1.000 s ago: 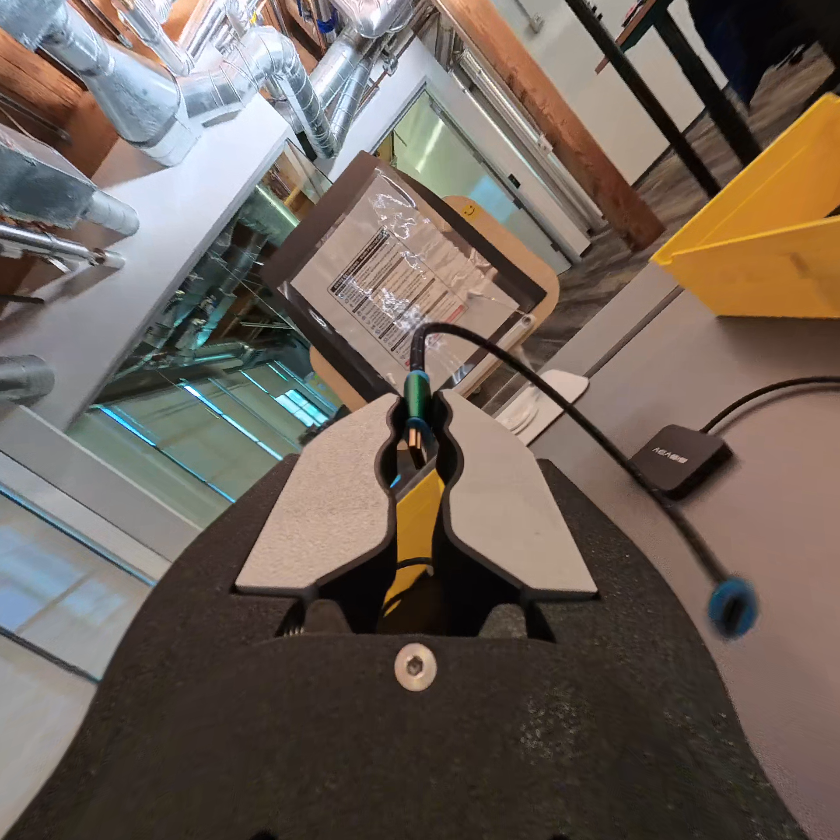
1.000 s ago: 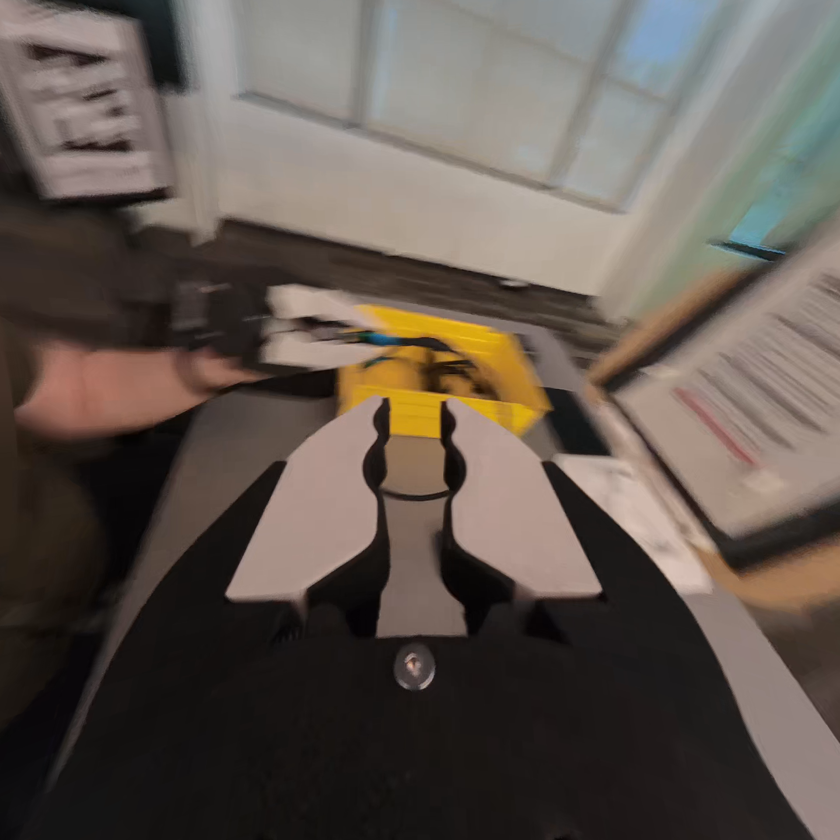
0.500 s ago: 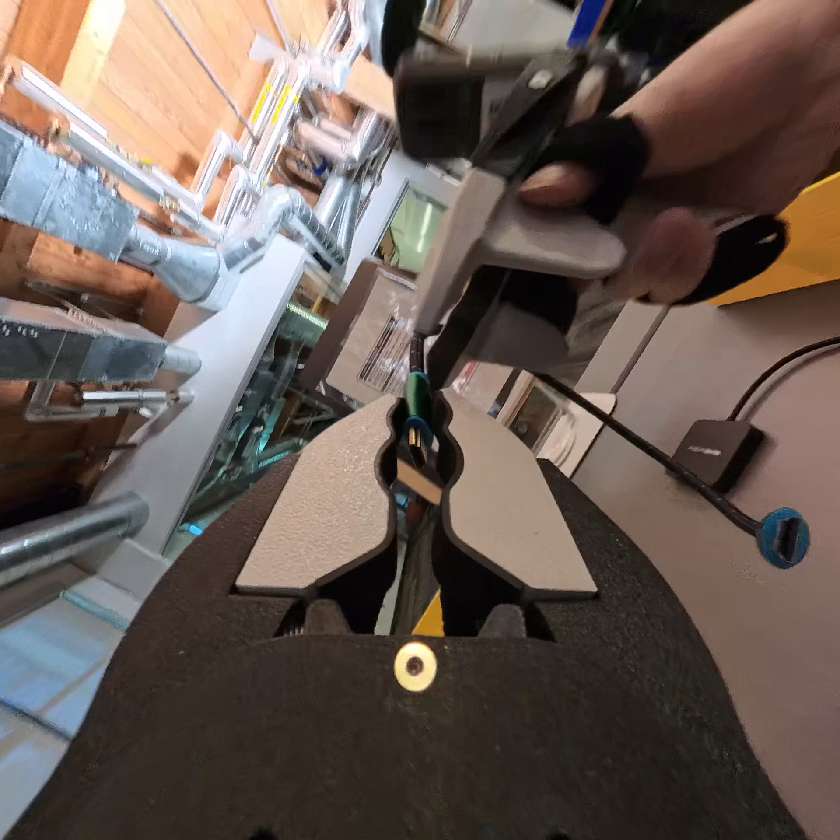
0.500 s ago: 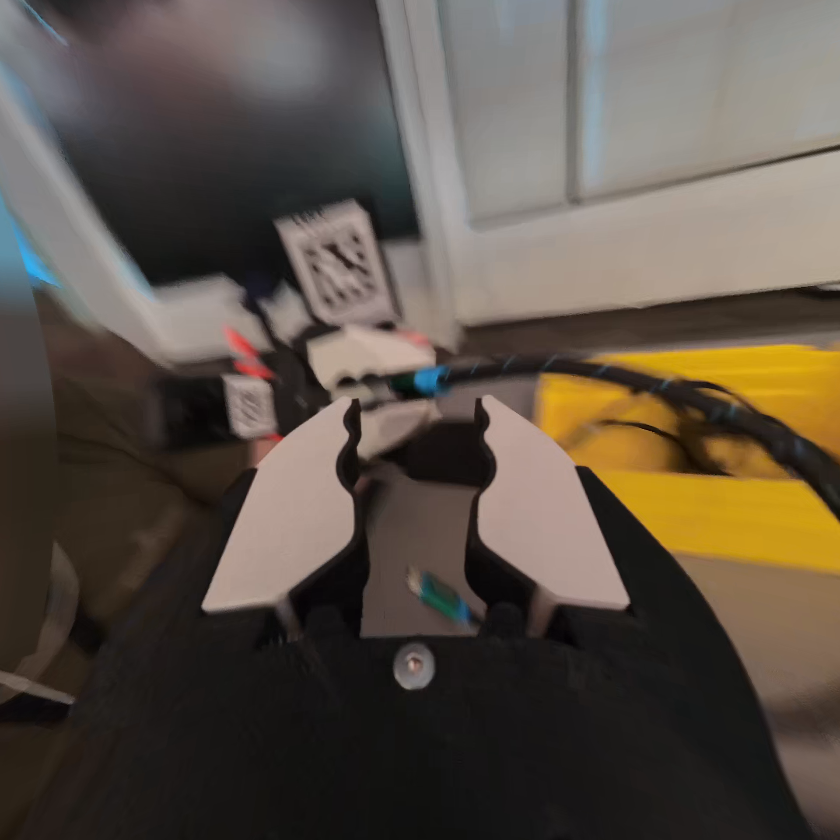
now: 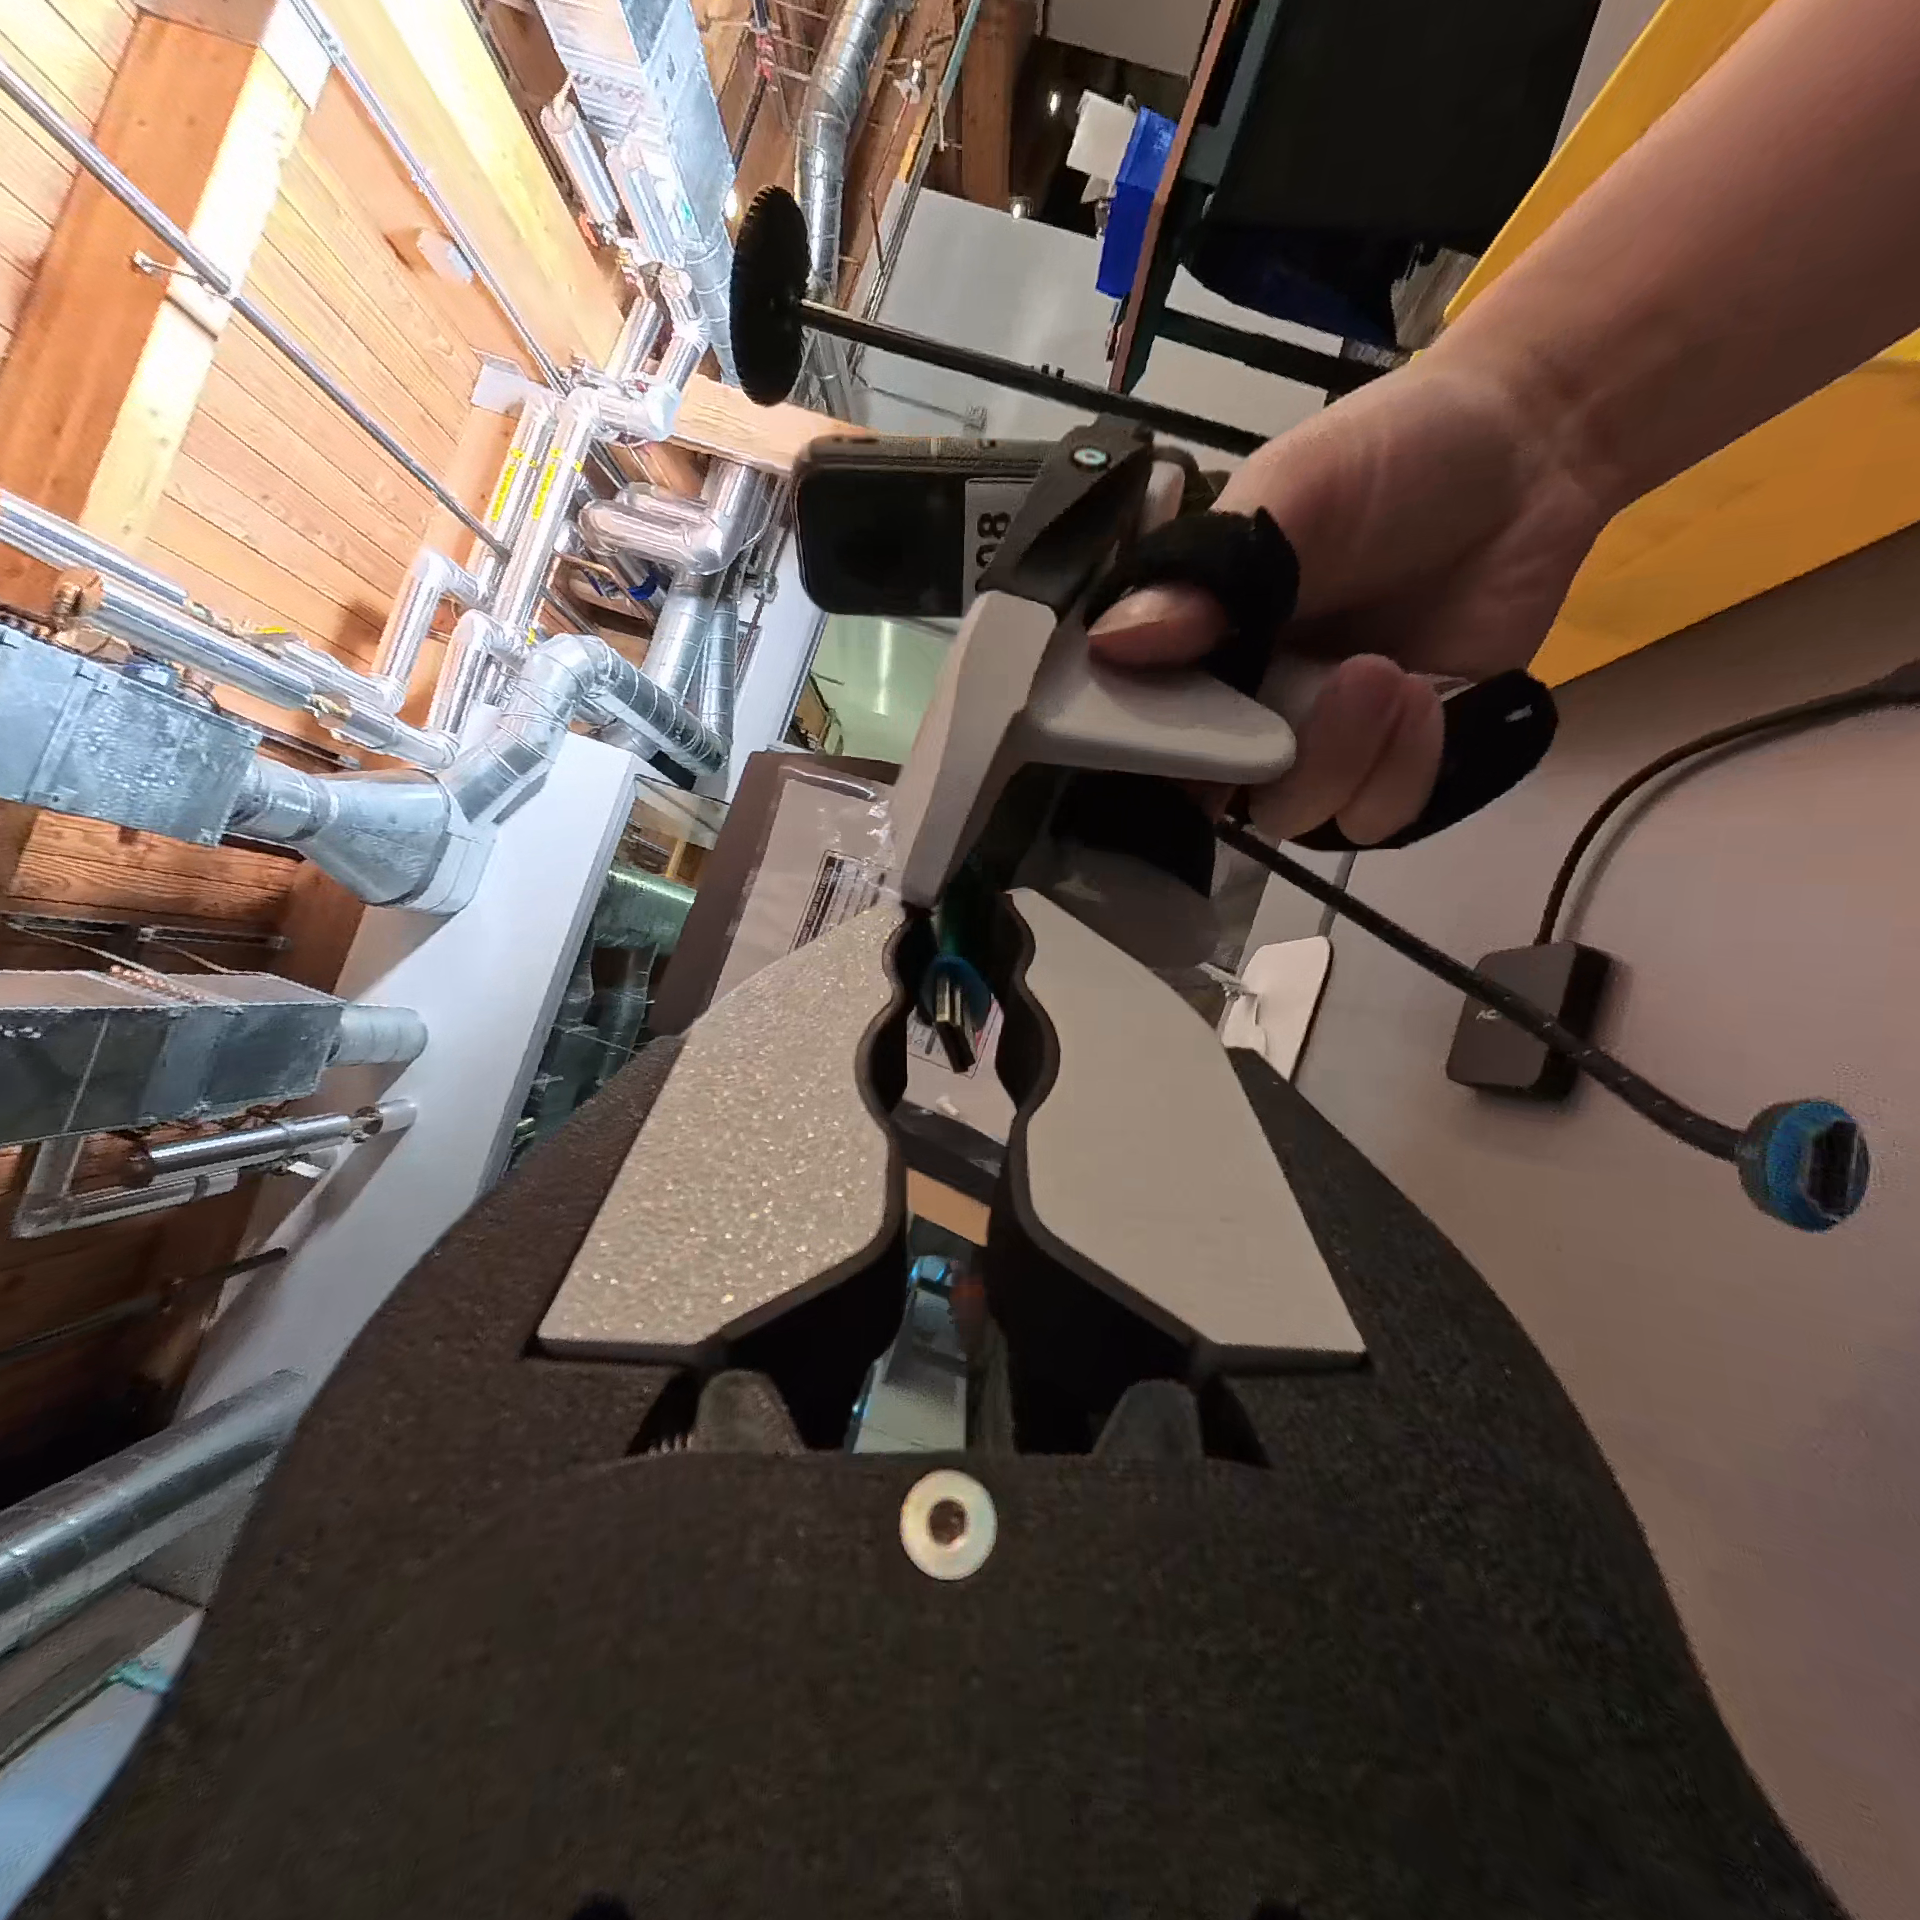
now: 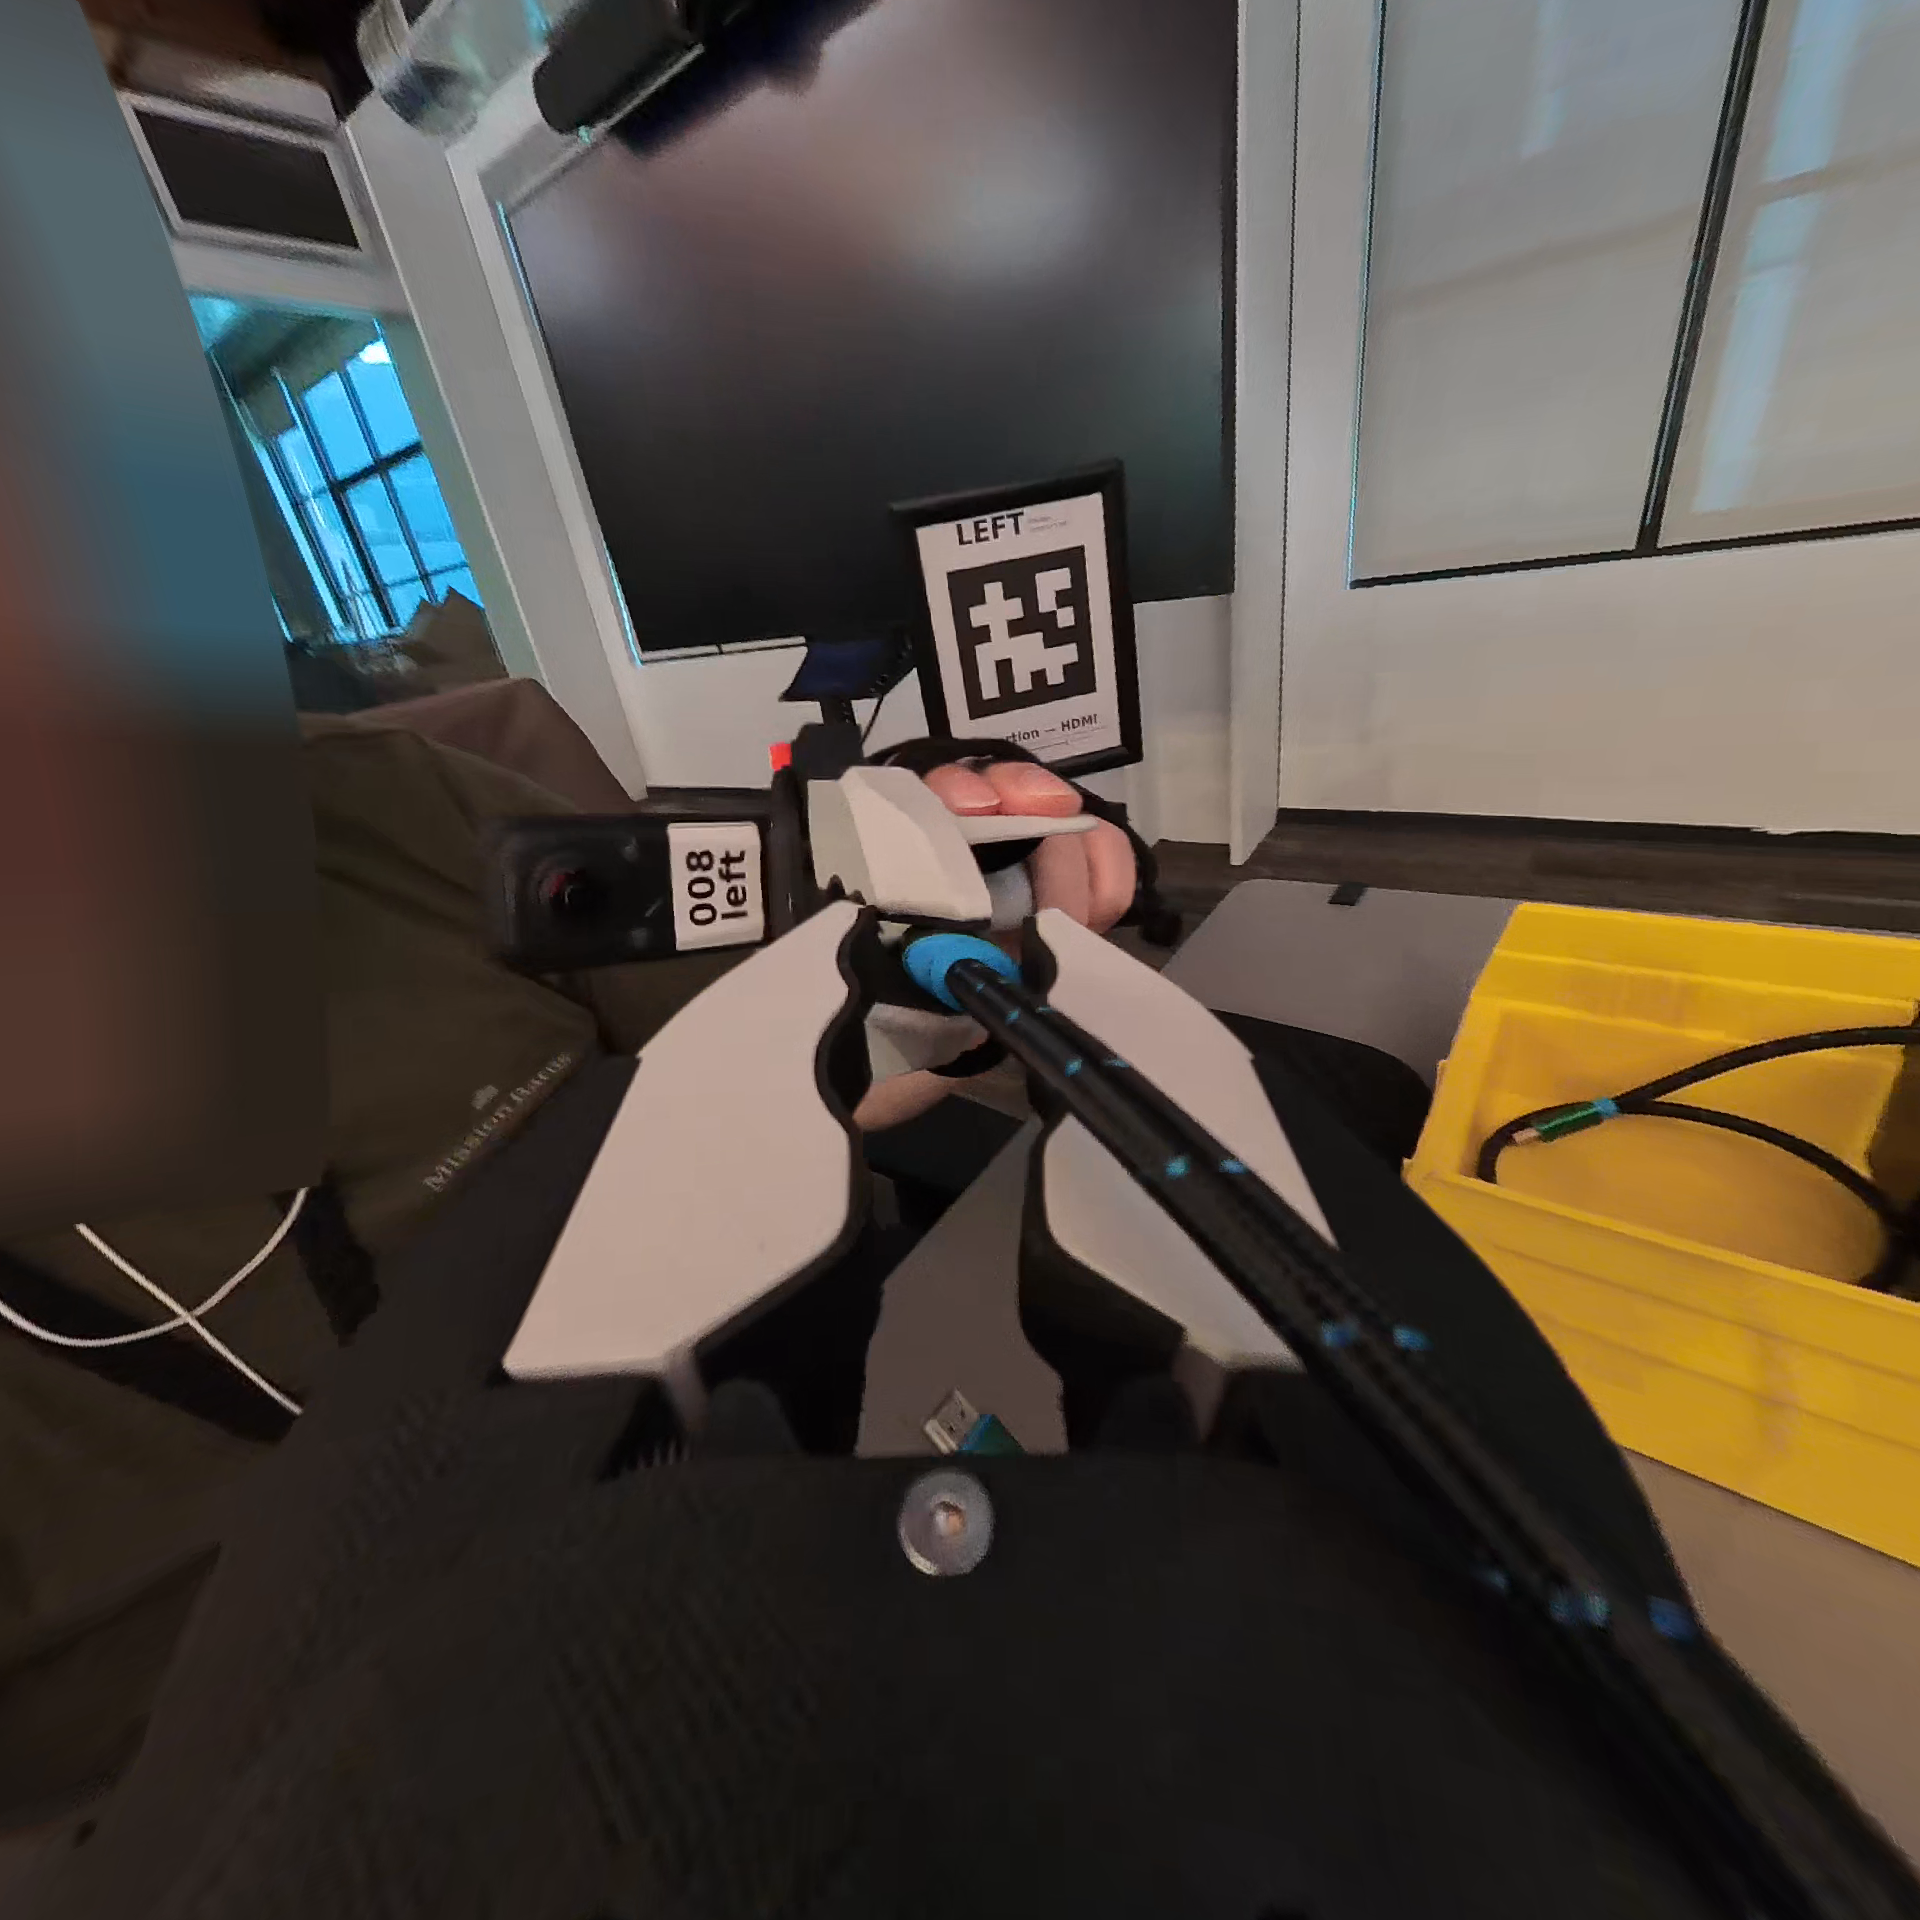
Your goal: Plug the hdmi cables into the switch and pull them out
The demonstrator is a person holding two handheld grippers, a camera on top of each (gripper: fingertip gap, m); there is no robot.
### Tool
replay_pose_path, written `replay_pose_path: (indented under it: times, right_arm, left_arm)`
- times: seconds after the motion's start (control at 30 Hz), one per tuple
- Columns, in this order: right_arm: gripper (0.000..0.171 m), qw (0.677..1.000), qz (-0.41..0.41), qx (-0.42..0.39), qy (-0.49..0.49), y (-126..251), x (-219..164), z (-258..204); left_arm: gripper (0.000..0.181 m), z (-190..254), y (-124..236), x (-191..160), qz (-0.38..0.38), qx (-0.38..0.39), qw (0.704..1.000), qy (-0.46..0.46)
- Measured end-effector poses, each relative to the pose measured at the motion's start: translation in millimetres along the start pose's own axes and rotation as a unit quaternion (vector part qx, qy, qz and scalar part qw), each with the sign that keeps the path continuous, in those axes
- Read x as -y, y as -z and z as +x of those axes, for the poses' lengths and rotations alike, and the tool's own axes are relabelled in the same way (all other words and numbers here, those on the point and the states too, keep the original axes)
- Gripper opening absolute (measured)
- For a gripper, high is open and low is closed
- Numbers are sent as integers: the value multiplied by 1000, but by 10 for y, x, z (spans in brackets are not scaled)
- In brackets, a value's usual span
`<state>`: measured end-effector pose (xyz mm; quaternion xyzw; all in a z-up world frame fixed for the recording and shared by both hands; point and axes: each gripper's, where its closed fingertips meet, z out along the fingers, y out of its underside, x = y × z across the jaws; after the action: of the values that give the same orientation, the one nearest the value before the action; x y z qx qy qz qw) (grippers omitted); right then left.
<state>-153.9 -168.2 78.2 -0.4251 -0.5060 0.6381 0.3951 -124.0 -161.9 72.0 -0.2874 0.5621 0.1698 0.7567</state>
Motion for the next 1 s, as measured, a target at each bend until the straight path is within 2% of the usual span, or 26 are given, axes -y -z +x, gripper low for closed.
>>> replay_pose_path:
  times: [0.1, 0.2, 0.27, 0.33, 0.4, 0.5, 0.57, 0.63, 0.73, 0.8, 0.87, 1.0]
  right_arm:
    - [22, 999, 5, -20, 48, -2, 34, 7]
    - [22, 993, 0, -62, 103, 36, 75, 50]
    - [22, 985, -5, -91, 145, 73, 115, 76]
    - [22, 972, 3, -124, 201, 120, 191, 85]
    - [22, 950, 10, -156, 271, 151, 266, 62]
    - [22, 909, 9, -189, 373, 128, 320, -22]
    - [22, 881, 3, -203, 427, 84, 320, -76]
    - [24, 860, -6, -210, 465, 26, 293, -117]
    - [22, 842, -20, -210, 496, -47, 249, -163]
    - [17, 818, -21, -225, 529, -41, 270, -176]
    - [21, 798, -34, -228, 557, -32, 254, -180]
    - [21, 776, -57, -216, 589, -56, 183, -193]
  left_arm:
    - [12, -14, 5, -22, -4, -7, 1000, 30]
    - [22, -84, 38, -102, -15, -5, 997, 73]
    - [22, -120, 85, -202, -29, -12, 992, 123]
    - [19, -188, 145, -301, -33, -17, 976, 214]
    - [20, -244, 187, -284, 2, -46, 928, 371]
    - [24, -332, 201, -174, 81, -107, 810, 571]
    - [29, -349, 165, -153, 106, -141, 747, 641]
    - [30, -367, 130, -133, 126, -162, 698, 685]
    - [33, -345, 110, -73, 148, -200, 639, 728]
    - [37, -311, 124, -38, 156, -230, 604, 747]
    - [38, -298, 152, -5, 171, -254, 571, 762]
    - [41, -142, 152, 79, 162, -312, 530, 772]
